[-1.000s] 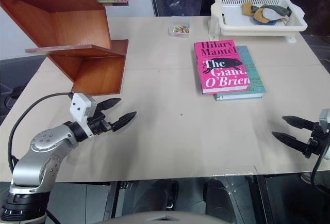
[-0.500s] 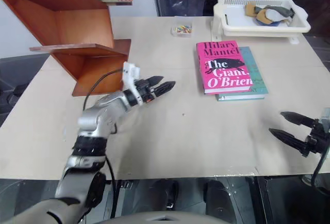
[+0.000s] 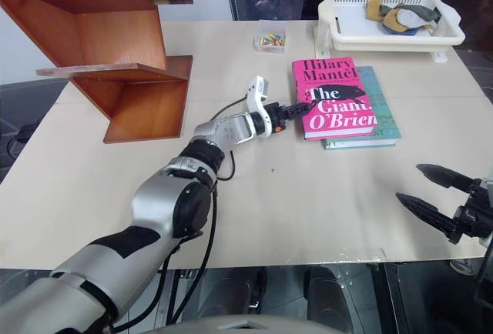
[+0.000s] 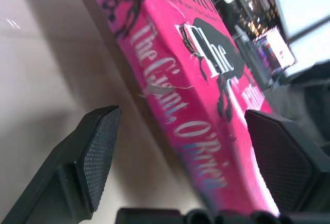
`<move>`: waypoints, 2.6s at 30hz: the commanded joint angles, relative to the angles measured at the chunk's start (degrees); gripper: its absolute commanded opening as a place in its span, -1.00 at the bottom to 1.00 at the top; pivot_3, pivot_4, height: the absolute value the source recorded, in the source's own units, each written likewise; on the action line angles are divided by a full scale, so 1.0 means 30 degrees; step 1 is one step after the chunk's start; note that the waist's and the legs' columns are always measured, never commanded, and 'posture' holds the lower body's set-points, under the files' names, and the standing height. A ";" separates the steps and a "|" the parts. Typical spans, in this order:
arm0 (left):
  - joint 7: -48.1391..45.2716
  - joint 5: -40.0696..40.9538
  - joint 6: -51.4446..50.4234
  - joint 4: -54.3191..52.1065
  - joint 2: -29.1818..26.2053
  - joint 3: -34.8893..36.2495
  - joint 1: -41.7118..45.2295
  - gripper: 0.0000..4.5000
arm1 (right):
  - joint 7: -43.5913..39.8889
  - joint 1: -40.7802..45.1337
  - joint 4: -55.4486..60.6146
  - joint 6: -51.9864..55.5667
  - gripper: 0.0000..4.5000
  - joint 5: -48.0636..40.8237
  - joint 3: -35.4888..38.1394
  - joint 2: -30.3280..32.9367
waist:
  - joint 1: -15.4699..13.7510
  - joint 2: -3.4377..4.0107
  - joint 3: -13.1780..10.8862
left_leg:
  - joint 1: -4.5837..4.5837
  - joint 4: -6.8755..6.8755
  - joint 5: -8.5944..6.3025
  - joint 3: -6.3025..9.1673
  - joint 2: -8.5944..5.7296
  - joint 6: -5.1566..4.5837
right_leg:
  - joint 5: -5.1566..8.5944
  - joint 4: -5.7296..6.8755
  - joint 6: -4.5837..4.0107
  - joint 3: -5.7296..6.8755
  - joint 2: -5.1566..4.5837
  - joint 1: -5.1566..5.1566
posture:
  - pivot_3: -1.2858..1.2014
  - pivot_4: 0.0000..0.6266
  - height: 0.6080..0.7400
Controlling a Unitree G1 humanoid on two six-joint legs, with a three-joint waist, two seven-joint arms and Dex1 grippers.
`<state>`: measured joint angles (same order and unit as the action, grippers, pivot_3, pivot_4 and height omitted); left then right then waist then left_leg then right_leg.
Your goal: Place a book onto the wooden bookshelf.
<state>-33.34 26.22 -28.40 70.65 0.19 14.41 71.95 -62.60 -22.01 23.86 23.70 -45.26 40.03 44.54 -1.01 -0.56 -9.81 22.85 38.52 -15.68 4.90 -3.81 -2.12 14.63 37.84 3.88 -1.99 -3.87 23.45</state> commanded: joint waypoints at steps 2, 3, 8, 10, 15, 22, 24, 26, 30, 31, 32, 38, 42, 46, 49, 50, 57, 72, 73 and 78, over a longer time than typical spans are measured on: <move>0.0280 0.0890 -0.0495 0.0687 0.0679 0.1768 0.1196 0.89 | 0.0255 -0.0717 0.0458 -0.0290 0.75 -0.0106 0.1176 -0.0343 | 0.0042 -0.0001 -0.0001 | 0.0000 -0.0001 0.0000 -0.0002 0.0000 0.0001 | 0.0001 0.0002 0.0001 -0.0007 0.0001 0.0003 | 0.03 -0.52 1.00; 0.0331 0.1096 -0.0793 0.0811 0.0826 0.2142 0.1356 0.89 | 0.0263 -0.0902 0.0489 -0.0344 0.75 -0.0053 0.1227 -0.0407 | 0.0045 -0.0001 -0.0001 | -0.0003 -0.0001 0.0000 -0.0003 0.0003 0.0001 | 0.0001 0.0004 0.0001 -0.0008 0.0002 0.0003 | 0.03 -0.52 1.00; 0.1863 0.2129 -0.2028 0.1249 0.1273 0.4154 0.1640 0.89 | 0.0313 -0.1383 0.0685 -0.0547 0.75 0.0010 0.1322 -0.0623 | 0.0088 0.0001 0.0000 | -0.0015 0.0001 0.0002 -0.0011 0.0004 0.0003 | 0.0001 0.0029 0.0002 -0.0018 0.0007 0.0007 | 0.03 -0.52 1.00; 0.2650 0.2537 -0.2304 0.1371 0.1399 0.4903 0.1626 0.89 | 0.0351 -0.1493 0.0742 -0.0604 0.75 0.0004 0.1401 -0.0658 | 0.0096 0.0002 0.0001 | -0.0023 0.0000 0.0002 -0.0016 0.0008 0.0004 | 0.0001 0.0036 0.0003 -0.0026 0.0012 0.0008 | 0.03 -0.52 1.00; 0.3556 0.2930 -0.2516 0.1360 0.1547 0.5962 0.1207 0.56 | 0.0300 -0.1582 0.0625 -0.0740 0.75 0.0038 0.1585 -0.0575 | 0.0062 0.0002 0.0001 | -0.0023 0.0001 0.0004 -0.0022 0.0008 0.0008 | 0.0001 0.0042 0.0003 -0.0035 0.0011 0.0014 | 0.03 -0.52 1.00; 0.3940 0.3019 -0.2666 0.1264 0.1819 0.6748 0.0695 -0.77 | 0.0242 -0.1290 0.0301 -0.0797 0.75 0.0187 0.1444 -0.0315 | 0.0060 0.0003 0.0002 | -0.0022 0.0001 0.0004 -0.0029 0.0007 0.0009 | 0.0001 0.0044 0.0002 -0.0043 0.0011 0.0018 | 0.03 -0.52 1.00; 0.3766 0.3126 -0.2764 0.1160 0.1866 0.6949 0.0593 -0.88 | 0.0195 -0.1178 0.0221 -0.0782 0.75 0.0247 0.1385 -0.0256 | 0.0060 0.0004 0.0003 | -0.0023 0.0003 0.0004 -0.0032 0.0007 0.0010 | 0.0001 0.0045 0.0003 -0.0046 0.0010 0.0018 | 0.03 -0.52 1.00; 0.3538 0.3408 -0.3039 0.0975 0.1788 0.7213 0.0468 -0.88 | 0.0127 -0.1078 0.0161 -0.0738 0.75 0.0260 0.1319 -0.0182 | 0.0063 0.0006 0.0004 | -0.0022 0.0003 0.0004 -0.0032 0.0007 0.0010 | 0.0001 0.0046 0.0003 -0.0046 0.0011 0.0018 | 0.03 -0.52 1.00; 0.2939 0.4238 -0.3990 0.0467 0.1504 0.7786 0.0188 -0.88 | -0.0032 -0.0876 -0.0070 -0.0684 0.75 0.0269 0.1334 0.0013 | 0.0088 0.0010 0.0006 | -0.0023 0.0003 0.0005 -0.0038 0.0007 0.0010 | 0.0000 0.0053 0.0002 -0.0054 0.0012 0.0028 | 0.03 -0.52 1.00; 0.2787 0.4427 -0.4174 0.0265 0.1411 0.7881 0.0068 -0.88 | -0.0056 -0.0805 -0.0120 -0.0655 0.75 0.0267 0.1321 0.0066 | 0.0100 0.0015 0.0009 | -0.0023 0.0003 0.0005 -0.0042 0.0008 0.0010 | 0.0000 0.0058 0.0002 -0.0059 0.0013 0.0030 | 0.03 -0.52 1.00; 0.2728 0.4618 -0.4237 0.0024 0.1351 0.7978 -0.0060 -0.88 | -0.0081 -0.0743 -0.0167 -0.0643 0.75 0.0278 0.1286 0.0112 | 0.0104 0.0014 0.0009 | -0.0027 0.0003 0.0005 -0.0048 0.0009 0.0010 | 0.0000 0.0061 0.0002 -0.0068 0.0013 0.0032 | 0.03 -0.52 1.00; 0.2228 0.5324 -0.4261 -0.2980 0.1376 0.7660 -0.0972 -0.88 | -0.0238 -0.0151 -0.0474 -0.0539 0.75 0.0336 0.0914 0.0476 | 0.0094 0.0017 0.0011 | -0.0031 0.0006 0.0007 -0.0060 0.0015 0.0014 | 0.0000 0.0077 0.0001 -0.0092 0.0012 0.0042 | 0.03 -0.52 1.00; 0.1377 0.3573 -0.2641 -0.8017 0.2105 0.4425 -0.2541 -0.88 | -0.0448 0.0330 -0.0798 -0.0456 0.75 0.0355 0.0804 0.0797 | 0.0059 0.0016 0.0010 | -0.0027 0.0007 0.0008 -0.0071 0.0014 0.0016 | -0.0002 0.0072 0.0001 -0.0102 0.0009 0.0044 | 0.03 -0.52 1.00; -0.0316 -0.1349 0.3674 -1.5231 0.1782 -0.1730 -0.5496 -0.88 | -0.0859 0.1173 -0.1610 -0.0512 0.75 0.0504 0.0664 0.1473 | 0.0046 0.0015 0.0008 | -0.0021 0.0002 0.0008 -0.0091 0.0017 0.0018 | -0.0004 0.0056 -0.0002 -0.0124 -0.0025 0.0051 | 0.03 -0.52 1.00; -0.0387 -0.3189 0.6341 -1.6949 0.1139 -0.3557 -0.6468 -0.88 | -0.1106 0.1776 -0.2147 -0.0575 0.75 0.0682 0.0330 0.1810 | 0.0029 0.0019 0.0014 | -0.0025 -0.0002 0.0008 -0.0098 0.0020 0.0019 | -0.0004 0.0054 -0.0003 -0.0131 -0.0035 0.0051 | 0.03 -0.52 1.00; -0.0314 -0.4109 0.7424 -1.7097 0.0744 -0.4210 -0.6684 -0.88 | -0.1177 0.1973 -0.2284 -0.0596 0.75 0.0728 0.0226 0.1893 | 0.0017 0.0018 0.0023 | -0.0027 0.0000 0.0008 -0.0099 0.0020 0.0018 | -0.0004 0.0056 -0.0003 -0.0131 -0.0036 0.0049 | 0.03 -0.52 1.00; 0.2420 -1.2876 1.5586 -1.6771 -0.3822 -0.8575 -0.6578 -0.88 | -0.1478 0.4113 -0.3428 -0.0674 0.75 0.0540 -0.0229 0.2451 | 0.0094 0.0025 0.0033 | -0.0042 0.0013 0.0007 -0.0107 0.0018 0.0009 | -0.0008 0.0068 0.0003 -0.0135 0.0027 0.0033 | 0.03 -0.52 1.00; 0.3474 -2.0573 1.6260 -2.0761 -1.1701 -0.8970 -0.5293 -0.88 | -0.5951 1.4306 -1.3683 -0.1050 0.75 0.1461 -0.5187 0.2559 | 0.0379 0.0008 0.0022 | -0.0034 0.0033 0.0006 -0.0125 0.0024 0.0001 | -0.0018 0.0072 0.0017 -0.0140 0.0037 0.0049 | 0.03 -0.52 1.00; 0.3180 -2.0688 1.6032 -2.1133 -1.2054 -0.8916 -0.5260 -0.88 | -0.6649 1.5418 -1.5077 -0.1105 0.75 0.1698 -0.5675 0.2527 | 0.0399 0.0014 0.0025 | -0.0028 0.0036 0.0007 -0.0118 0.0026 0.0002 | -0.0018 0.0076 0.0017 -0.0132 0.0040 0.0051 | 0.03 -0.52 1.00; 0.1322 -2.0909 1.4379 -2.2396 -1.3176 -0.8727 -0.5183 -0.88 | -0.9371 1.9664 -2.0433 -0.1500 0.75 0.2890 -0.7328 0.2476 | 0.0331 0.0016 0.0022 | 0.0014 0.0049 0.0006 -0.0094 0.0020 -0.0002 | -0.0017 0.0056 0.0016 -0.0110 0.0026 0.0066 | 0.03 -0.52 1.00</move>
<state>-27.52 -36.05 16.82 7.14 -37.72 -13.81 54.95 -86.48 33.57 -33.25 19.97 -37.54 18.34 51.34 -0.02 -0.51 -9.74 22.93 38.68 -15.66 4.59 -3.76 -2.13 14.58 37.99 3.93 -2.34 -3.79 23.66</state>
